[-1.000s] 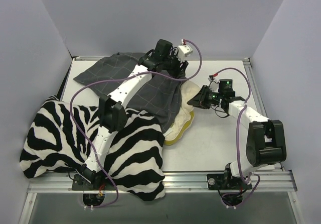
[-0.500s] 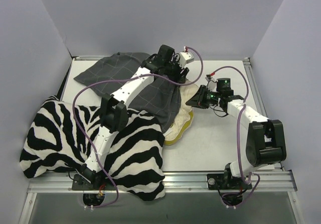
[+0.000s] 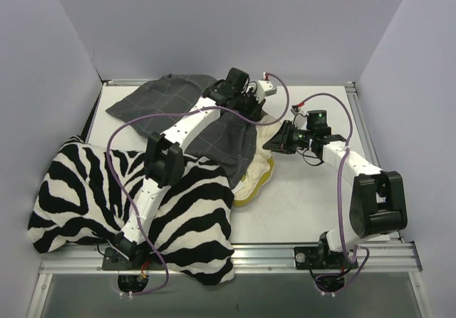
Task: Put the pillow into the pillowcase
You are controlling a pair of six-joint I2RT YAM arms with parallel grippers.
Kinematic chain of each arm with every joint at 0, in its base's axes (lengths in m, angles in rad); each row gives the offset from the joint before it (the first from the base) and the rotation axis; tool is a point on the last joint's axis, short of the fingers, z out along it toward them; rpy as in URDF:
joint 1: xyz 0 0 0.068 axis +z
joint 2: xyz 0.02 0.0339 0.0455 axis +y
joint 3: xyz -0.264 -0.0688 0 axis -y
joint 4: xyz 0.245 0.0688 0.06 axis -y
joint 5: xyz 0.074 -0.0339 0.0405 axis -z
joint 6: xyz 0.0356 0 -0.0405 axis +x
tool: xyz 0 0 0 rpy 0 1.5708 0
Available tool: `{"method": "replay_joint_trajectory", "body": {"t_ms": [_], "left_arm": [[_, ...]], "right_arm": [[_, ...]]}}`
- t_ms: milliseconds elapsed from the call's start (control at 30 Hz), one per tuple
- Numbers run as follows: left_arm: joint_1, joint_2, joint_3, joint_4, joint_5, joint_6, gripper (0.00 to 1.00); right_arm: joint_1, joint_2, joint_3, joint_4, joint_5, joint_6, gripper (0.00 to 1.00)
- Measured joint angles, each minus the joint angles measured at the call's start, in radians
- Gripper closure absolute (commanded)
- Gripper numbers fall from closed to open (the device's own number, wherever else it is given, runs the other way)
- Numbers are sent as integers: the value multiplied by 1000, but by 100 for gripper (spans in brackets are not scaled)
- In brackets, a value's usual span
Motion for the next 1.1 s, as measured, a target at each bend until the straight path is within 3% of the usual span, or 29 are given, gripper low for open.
{"method": "replay_joint_trajectory", "body": {"t_ms": [200,367,467,500,533,600,633,867,1100], "left_arm": [[-35,3,96,3,153,-63,100],[-53,-1,69,26,234,-125,100],[-52,-17,12,51,265,-134,100],[-52,-22,-3,60,272,-134,100],[-52,-25,-11,65,278,-134,100],[-52,-28,-16,64,285,-140,100],[-52,-28,-16,65,290,-144,100],[-58,-28,-14,64,319,-163,100],[-66,-28,-13,62,323,-158,100]], "right_arm": [[18,50,46,26,-32,60,100],[15,53,53,24,-68,78,100],[-6,46,47,8,-84,80,85],[-18,42,47,-10,-89,77,68],[-32,38,47,-31,-93,78,59],[-60,18,47,-88,-98,41,44],[-78,3,47,-123,-98,22,42],[-188,-109,47,-326,-73,-97,44],[-219,-53,47,-381,-2,-122,58]]}}
